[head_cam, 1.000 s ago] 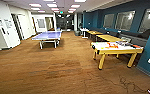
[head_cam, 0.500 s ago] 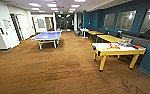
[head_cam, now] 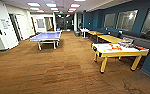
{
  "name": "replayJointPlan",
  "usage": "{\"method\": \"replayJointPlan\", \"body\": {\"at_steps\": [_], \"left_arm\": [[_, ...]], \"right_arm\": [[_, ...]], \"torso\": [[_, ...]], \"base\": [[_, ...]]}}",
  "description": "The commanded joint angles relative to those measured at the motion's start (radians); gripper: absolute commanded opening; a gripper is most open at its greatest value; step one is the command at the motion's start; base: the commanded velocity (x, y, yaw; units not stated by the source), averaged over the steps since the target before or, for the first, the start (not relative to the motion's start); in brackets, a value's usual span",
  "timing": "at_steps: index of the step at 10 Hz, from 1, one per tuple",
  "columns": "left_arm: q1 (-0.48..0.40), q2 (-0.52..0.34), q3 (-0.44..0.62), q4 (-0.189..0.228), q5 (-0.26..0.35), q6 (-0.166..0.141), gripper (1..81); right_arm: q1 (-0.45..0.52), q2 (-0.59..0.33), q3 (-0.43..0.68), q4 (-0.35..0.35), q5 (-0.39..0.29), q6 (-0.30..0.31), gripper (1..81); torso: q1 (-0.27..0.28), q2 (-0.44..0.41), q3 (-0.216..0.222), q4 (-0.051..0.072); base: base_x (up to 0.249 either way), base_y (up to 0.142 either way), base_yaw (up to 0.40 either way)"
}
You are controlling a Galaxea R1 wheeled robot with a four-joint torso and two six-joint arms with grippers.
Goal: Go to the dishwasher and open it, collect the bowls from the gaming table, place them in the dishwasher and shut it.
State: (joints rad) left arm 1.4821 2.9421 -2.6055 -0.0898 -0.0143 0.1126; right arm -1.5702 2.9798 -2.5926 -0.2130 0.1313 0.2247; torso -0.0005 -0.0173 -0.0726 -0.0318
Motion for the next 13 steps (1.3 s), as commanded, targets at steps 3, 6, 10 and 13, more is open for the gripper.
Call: {"method": "replayJointPlan", "body": {"at_steps": [3,6,10,13], "left_arm": [[-0.052,-0.006,0.004,-0.002,0.059,0.006,81.1],[-0.052,-0.001,0.004,-0.002,0.059,0.006,81.1],[-0.052,-0.001,0.004,-0.001,0.059,0.006,81.1],[-0.052,0.000,0.004,-0.002,0.060,0.006,81.1]], "right_arm": [[0.040,-0.003,0.005,-0.009,-0.044,-0.004,81.1],[0.040,-0.005,0.002,-0.009,-0.044,-0.004,81.1],[0.040,-0.005,0.002,-0.009,-0.044,-0.004,81.1],[0.040,-0.005,0.002,-0.009,-0.044,-0.004,81.1]], "torso": [[0.001,0.000,0.000,0.000],[0.001,0.000,0.000,0.000],[0.001,0.000,0.000,0.000],[0.001,0.000,0.000,0.000]], "base": [[0.185,0.000,0.000],[0.185,0.000,0.000],[0.185,0.000,0.000],[0.185,0.000,0.000]]}}
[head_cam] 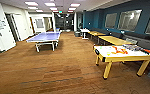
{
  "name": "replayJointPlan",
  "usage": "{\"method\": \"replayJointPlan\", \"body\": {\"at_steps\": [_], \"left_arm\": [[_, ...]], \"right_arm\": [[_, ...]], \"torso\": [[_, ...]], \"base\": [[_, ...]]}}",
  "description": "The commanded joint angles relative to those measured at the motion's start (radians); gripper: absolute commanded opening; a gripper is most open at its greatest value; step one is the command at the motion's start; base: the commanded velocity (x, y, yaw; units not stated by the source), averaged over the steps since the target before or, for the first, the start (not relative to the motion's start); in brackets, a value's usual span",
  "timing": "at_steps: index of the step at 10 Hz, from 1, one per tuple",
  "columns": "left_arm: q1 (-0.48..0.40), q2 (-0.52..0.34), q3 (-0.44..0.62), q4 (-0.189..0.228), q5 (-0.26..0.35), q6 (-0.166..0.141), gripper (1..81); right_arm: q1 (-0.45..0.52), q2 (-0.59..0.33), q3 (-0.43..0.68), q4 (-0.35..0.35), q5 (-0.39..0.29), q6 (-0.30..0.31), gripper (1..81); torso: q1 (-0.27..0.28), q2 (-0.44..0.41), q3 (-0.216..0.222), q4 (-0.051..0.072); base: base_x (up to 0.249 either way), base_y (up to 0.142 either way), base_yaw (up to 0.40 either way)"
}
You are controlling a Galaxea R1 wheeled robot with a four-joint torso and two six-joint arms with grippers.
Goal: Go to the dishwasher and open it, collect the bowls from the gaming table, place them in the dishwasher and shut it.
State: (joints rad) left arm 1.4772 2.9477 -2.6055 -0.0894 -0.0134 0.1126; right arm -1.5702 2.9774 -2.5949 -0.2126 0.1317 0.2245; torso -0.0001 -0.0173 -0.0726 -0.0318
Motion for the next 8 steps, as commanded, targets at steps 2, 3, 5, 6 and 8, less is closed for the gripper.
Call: {"method": "replayJointPlan", "body": {"at_steps": [2,3,5,6,8], "left_arm": [[-0.048,-0.004,0.004,-0.003,0.059,0.006,81.1],[-0.048,-0.002,0.004,-0.001,0.059,0.006,81.1],[-0.048,-0.004,0.004,-0.004,0.059,0.006,81.1],[-0.048,-0.004,0.004,-0.004,0.059,0.006,81.1],[-0.048,-0.002,0.004,-0.006,0.059,0.006,81.1]], "right_arm": [[0.038,-0.002,0.004,-0.010,-0.044,-0.004,81.1],[0.037,-0.002,0.004,-0.010,-0.044,-0.004,81.1],[0.034,-0.004,0.004,-0.010,-0.044,-0.004,81.1],[0.034,-0.006,0.003,-0.008,-0.044,-0.004,81.1],[0.034,-0.009,-0.007,-0.007,-0.044,-0.004,81.1]], "torso": [[0.000,0.000,0.000,0.000],[0.000,0.000,0.000,0.000],[0.000,0.000,0.000,0.000],[0.000,0.000,0.000,0.000],[0.000,0.000,0.000,0.000]], "base": [[0.185,0.000,0.000],[0.185,0.000,0.000],[0.185,0.000,0.000],[0.185,0.000,0.000],[0.185,0.000,0.000]]}}
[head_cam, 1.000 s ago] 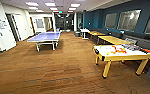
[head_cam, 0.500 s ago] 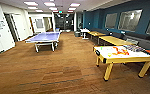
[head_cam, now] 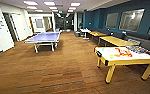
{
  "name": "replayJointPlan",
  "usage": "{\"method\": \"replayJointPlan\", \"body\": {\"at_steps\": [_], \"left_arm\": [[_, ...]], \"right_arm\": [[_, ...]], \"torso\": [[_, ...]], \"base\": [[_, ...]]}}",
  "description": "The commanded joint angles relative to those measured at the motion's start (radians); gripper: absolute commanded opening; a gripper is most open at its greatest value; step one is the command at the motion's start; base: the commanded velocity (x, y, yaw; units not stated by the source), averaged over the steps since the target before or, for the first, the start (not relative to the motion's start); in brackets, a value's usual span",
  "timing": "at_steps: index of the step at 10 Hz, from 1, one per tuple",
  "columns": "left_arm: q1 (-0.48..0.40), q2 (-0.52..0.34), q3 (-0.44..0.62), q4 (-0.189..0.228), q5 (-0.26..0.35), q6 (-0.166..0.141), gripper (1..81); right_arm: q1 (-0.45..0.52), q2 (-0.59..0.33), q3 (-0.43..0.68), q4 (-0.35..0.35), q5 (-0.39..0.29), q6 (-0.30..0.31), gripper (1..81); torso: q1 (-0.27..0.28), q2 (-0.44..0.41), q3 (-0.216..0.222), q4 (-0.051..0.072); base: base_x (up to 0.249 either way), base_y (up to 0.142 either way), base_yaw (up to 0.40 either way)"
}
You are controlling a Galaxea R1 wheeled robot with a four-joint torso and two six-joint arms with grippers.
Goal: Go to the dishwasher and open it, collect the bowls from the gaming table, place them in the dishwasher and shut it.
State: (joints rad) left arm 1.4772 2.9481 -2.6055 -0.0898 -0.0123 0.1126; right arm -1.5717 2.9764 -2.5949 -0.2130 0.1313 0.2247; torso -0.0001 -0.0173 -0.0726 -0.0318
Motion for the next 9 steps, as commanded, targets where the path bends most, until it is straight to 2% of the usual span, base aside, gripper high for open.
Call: {"method": "replayJointPlan", "body": {"at_steps": [1,9], "left_arm": [[-0.048,0.000,0.004,-0.005,0.058,0.006,81.1],[-0.054,0.005,0.004,-0.001,0.058,0.006,81.1]], "right_arm": [[0.035,-0.008,-0.011,-0.005,-0.044,-0.004,81.1],[0.035,-0.008,-0.013,-0.003,-0.044,-0.004,81.1]], "torso": [[0.000,0.000,0.000,0.000],[0.000,0.000,0.000,0.000]], "base": [[0.185,0.000,0.000],[0.186,0.000,0.000]]}}
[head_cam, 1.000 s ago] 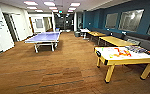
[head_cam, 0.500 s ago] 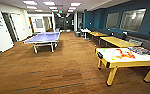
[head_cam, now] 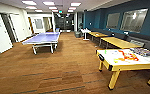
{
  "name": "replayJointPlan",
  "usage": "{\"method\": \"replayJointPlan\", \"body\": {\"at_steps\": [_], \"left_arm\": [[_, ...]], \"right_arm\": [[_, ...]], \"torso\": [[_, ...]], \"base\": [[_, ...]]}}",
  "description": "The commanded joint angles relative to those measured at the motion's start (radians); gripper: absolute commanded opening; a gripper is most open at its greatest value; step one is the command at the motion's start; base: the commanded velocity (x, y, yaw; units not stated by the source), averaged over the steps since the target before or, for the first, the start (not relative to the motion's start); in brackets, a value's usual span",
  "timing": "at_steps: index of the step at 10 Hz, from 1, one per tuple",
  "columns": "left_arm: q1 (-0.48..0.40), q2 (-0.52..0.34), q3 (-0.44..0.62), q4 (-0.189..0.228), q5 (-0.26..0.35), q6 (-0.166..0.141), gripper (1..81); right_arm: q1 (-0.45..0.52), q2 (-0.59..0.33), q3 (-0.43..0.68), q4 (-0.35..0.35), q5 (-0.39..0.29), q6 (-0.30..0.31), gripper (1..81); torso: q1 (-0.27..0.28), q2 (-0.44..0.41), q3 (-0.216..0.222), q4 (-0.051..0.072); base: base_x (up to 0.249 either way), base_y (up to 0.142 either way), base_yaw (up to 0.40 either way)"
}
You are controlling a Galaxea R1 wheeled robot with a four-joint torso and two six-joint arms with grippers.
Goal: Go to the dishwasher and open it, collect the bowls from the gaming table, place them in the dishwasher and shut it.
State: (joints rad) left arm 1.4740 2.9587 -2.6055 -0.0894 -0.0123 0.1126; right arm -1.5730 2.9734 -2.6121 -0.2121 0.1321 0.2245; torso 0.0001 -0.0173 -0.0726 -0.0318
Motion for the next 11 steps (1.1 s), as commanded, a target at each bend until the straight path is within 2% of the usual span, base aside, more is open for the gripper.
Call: {"method": "replayJointPlan", "body": {"at_steps": [1,11], "left_arm": [[-0.051,-0.004,0.004,-0.001,0.058,0.006,81.1],[-0.051,0.001,0.004,-0.001,0.058,0.006,81.1]], "right_arm": [[0.037,-0.005,0.005,-0.003,-0.045,-0.002,81.1],[0.033,-0.003,0.005,-0.004,-0.045,-0.004,81.1]], "torso": [[0.000,0.000,0.000,0.000],[0.000,0.000,0.000,0.000]], "base": [[0.186,0.000,0.000],[0.187,0.000,0.000]]}}
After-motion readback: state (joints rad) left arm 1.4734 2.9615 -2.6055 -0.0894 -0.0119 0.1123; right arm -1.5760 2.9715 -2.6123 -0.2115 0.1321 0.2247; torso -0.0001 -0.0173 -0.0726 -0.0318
